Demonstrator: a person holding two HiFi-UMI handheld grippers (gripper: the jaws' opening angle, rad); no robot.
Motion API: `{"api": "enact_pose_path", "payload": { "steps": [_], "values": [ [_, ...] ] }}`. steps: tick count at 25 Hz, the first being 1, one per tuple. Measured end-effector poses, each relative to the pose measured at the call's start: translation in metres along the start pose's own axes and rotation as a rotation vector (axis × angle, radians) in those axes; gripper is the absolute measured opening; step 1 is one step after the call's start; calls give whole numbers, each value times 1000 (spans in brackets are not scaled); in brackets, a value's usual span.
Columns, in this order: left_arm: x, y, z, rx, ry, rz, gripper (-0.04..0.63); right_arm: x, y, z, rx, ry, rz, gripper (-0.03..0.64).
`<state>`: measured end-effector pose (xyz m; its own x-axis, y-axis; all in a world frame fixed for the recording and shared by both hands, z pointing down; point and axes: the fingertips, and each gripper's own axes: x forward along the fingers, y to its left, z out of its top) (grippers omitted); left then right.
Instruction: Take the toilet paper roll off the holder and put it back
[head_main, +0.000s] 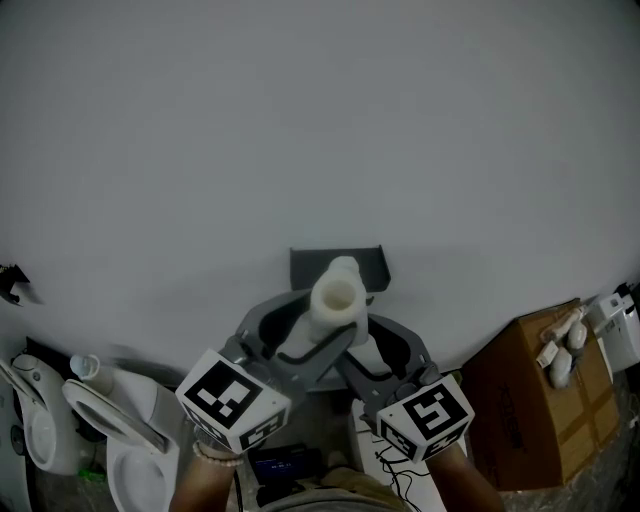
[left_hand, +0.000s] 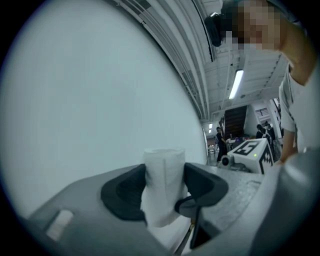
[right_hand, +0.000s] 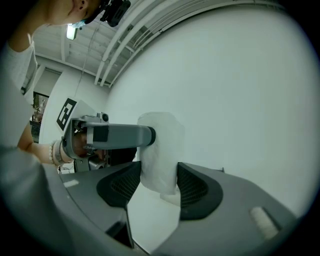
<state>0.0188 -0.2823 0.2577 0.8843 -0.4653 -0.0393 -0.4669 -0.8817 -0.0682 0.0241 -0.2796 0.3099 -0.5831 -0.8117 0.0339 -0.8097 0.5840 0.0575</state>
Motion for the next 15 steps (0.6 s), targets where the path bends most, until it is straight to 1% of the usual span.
{"api": "enact_pose_path", "payload": {
  "steps": [5, 11, 15],
  "values": [
    [9, 9, 9, 16, -18, 9, 238, 8, -12, 10, -25, -10, 1, 224],
    [5, 3, 18, 59, -48, 26, 238, 4, -8, 19, -67, -26, -5, 224],
    [34, 31, 19, 52, -38, 44, 236, 27, -41, 21, -59, -4, -2, 224]
  ]
}}
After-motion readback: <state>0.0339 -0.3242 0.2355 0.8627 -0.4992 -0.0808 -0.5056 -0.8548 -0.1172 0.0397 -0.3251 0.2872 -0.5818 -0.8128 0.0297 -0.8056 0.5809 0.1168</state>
